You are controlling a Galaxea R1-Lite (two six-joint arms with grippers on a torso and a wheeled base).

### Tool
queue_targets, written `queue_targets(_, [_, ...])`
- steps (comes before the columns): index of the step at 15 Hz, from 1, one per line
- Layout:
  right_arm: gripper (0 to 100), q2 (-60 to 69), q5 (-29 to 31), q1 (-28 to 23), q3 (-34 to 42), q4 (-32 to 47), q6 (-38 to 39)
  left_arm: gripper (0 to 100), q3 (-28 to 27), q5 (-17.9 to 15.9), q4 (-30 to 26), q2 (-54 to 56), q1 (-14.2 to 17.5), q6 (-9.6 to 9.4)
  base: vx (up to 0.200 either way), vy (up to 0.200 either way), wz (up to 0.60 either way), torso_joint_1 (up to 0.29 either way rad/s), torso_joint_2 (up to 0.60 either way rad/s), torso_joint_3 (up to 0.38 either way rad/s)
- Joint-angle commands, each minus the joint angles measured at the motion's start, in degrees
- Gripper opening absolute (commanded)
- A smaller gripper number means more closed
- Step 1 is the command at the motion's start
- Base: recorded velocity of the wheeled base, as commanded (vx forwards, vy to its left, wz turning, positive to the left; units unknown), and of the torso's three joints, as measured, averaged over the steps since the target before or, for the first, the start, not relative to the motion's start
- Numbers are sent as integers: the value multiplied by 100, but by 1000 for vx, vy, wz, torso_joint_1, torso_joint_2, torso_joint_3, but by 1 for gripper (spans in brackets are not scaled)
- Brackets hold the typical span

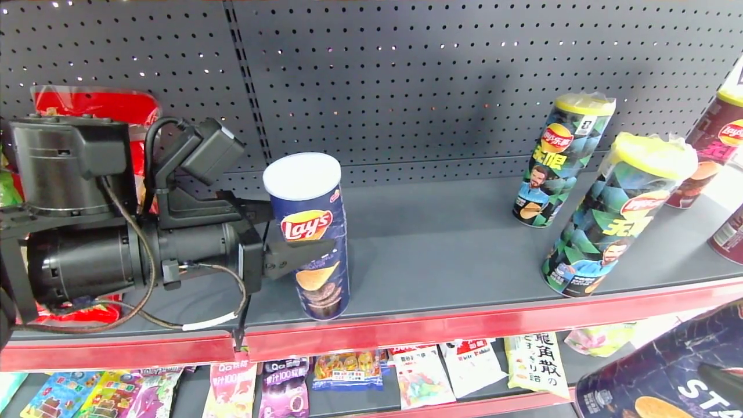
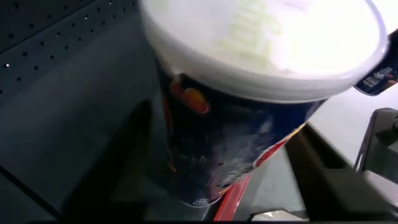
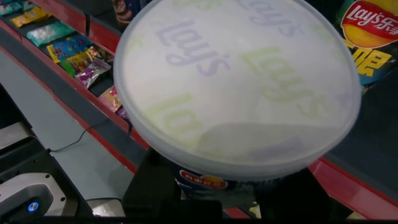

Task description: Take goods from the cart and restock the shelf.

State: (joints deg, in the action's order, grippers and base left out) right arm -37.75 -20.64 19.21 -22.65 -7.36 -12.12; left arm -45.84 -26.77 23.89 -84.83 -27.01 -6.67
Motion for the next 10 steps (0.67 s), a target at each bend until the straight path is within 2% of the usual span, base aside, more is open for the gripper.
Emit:
queue_targets(1, [0, 14, -2, 4, -3, -2, -1, 100, 5, 75, 10, 2, -6, -1, 0, 0, 0, 0, 0, 0])
queue_targets(4, [0, 22, -2, 4, -11, -2, -1, 100, 49, 172, 10, 107, 3, 8, 0, 0, 0, 0, 0, 0])
queue_targets(6, [0, 22, 7, 4, -11, -2, -1, 100, 400, 330, 10, 327, 82, 8, 0, 0, 0, 0, 0, 0])
queue_targets(9, [0, 22, -2, 4, 41, 7, 8, 100, 1138, 392, 1, 1065, 469, 8, 0, 0, 0, 0, 0, 0])
queue_targets(10, [0, 22, -2, -5, 68, 7, 8, 100, 1393, 603, 1, 1356, 645, -1, 0, 0, 0, 0, 0, 0])
